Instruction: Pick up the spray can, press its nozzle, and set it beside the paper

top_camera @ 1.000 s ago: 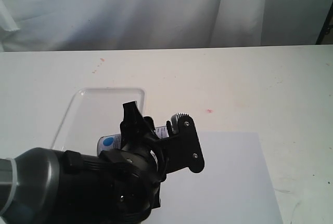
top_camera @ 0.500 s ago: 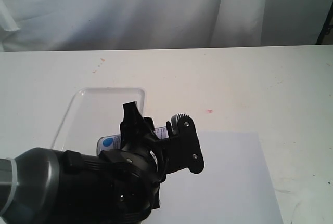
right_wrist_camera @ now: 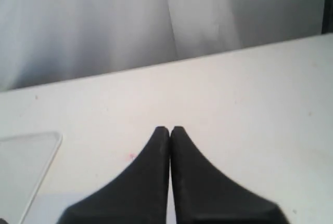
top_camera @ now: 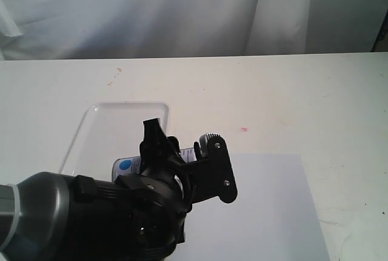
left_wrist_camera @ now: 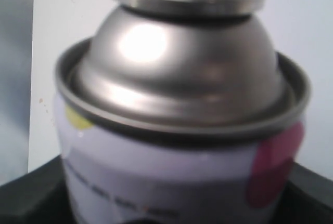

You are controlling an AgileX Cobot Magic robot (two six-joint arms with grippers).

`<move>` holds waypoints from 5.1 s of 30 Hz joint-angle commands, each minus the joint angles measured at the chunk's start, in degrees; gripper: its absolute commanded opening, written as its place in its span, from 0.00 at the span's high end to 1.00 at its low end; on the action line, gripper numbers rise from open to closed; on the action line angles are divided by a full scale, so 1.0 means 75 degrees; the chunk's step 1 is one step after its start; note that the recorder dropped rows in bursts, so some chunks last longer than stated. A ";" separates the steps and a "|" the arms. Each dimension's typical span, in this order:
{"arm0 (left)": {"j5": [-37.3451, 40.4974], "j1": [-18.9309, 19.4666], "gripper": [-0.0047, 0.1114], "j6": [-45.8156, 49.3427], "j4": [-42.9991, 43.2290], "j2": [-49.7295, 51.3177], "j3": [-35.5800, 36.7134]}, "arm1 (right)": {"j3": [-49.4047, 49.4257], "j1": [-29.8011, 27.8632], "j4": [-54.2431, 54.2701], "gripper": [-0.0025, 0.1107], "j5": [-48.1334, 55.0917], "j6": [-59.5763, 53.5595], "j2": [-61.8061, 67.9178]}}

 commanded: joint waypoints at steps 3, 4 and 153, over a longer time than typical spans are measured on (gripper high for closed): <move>0.0303 -0.0036 0.96 0.0032 0.0120 -0.0060 -0.0084 | -0.0428 0.0431 0.0169 0.98 0.0635 -0.0120 0.1834; 0.0303 -0.0036 0.96 0.0032 0.0120 -0.0060 -0.0084 | -0.0463 0.0471 0.0278 0.98 0.0796 -0.0205 0.2119; -0.0347 0.0011 0.96 -0.0716 0.0469 -0.0261 -0.0084 | -0.0789 -0.0181 1.0797 0.98 0.3737 -0.9844 0.7105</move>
